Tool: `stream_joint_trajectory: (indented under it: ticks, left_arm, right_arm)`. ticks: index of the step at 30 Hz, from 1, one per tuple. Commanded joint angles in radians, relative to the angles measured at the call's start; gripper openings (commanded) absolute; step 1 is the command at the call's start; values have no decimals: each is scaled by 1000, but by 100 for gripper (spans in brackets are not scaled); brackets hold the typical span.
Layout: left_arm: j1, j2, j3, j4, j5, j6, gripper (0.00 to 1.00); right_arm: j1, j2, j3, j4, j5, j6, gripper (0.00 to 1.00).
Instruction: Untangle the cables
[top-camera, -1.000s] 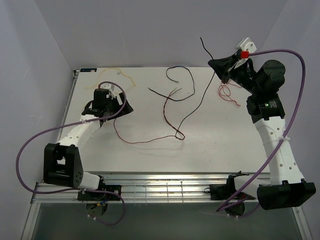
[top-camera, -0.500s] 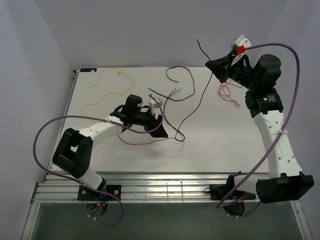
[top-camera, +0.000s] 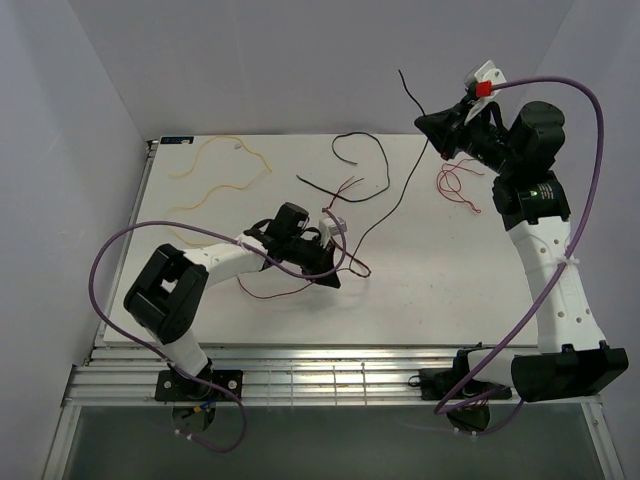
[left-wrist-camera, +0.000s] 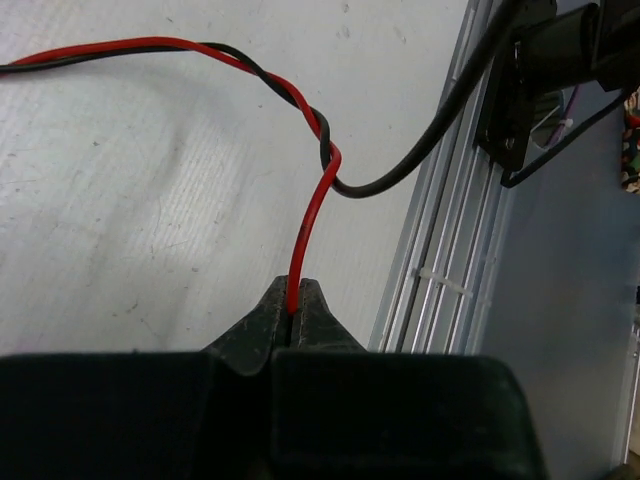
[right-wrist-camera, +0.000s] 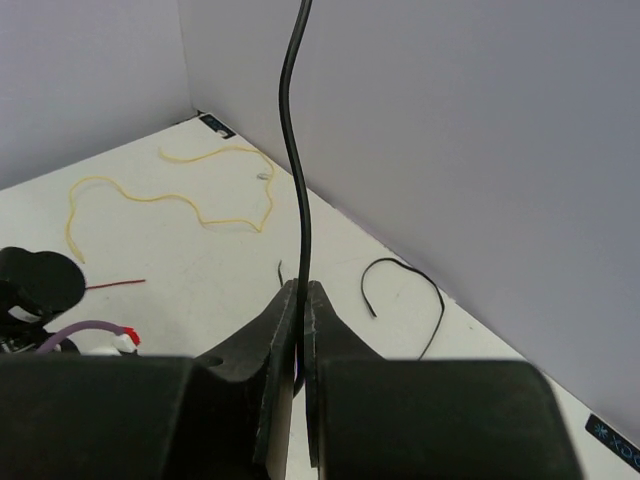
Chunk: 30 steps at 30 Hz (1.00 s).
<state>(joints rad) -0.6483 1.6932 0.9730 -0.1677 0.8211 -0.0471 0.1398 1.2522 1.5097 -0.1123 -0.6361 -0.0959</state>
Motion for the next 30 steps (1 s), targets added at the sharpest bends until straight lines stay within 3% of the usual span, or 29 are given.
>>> stream_joint_trajectory:
  ticks: [1, 3, 7, 12, 13, 14, 16, 17, 19, 20, 26, 30]
  left_arm:
    - [3, -107, -6, 40, -78, -3, 0]
    - [3, -131, -14, 56, -129, -32, 0]
    - [3, -116, 19, 34, -185, -77, 0]
    - [3, -115, 75, -38, -214, -74, 0]
    - [1, -116, 96, -52, -217, -71, 0]
    - [1, -119, 107, -73, -220, -68, 0]
    - [-1, -121, 124, -91, -218, -51, 0]
    - [-1, -119, 127, -119, -215, -43, 0]
    - [-2, -118, 131, -162, -198, -19, 0]
    - [-4, -118, 132, -203, -201, -14, 0]
    - [-10, -127, 141, -273, -251, -63, 0]
    - [-13, -150, 122, -273, -238, -62, 0]
  right_arm:
    - [3, 1, 26, -45, 167, -1, 8]
    - [3, -5, -18, -78, 272, 4, 8]
    - [3, -49, -300, -84, 533, 85, 8]
    - [3, -88, -577, -46, 521, 166, 16]
    - [3, -103, -613, -27, 515, 177, 21]
    - [3, -115, -679, -17, 507, 180, 37]
    - [3, -161, -729, 8, 472, 161, 55]
    - [3, -184, -761, 31, 454, 139, 69]
    - [4, -262, -795, 63, 393, 54, 79]
    - [4, -293, -815, 112, 357, 14, 91]
    - [7, -398, -937, 350, 80, -22, 90]
    - [67, -350, -922, 422, 76, 80, 90]
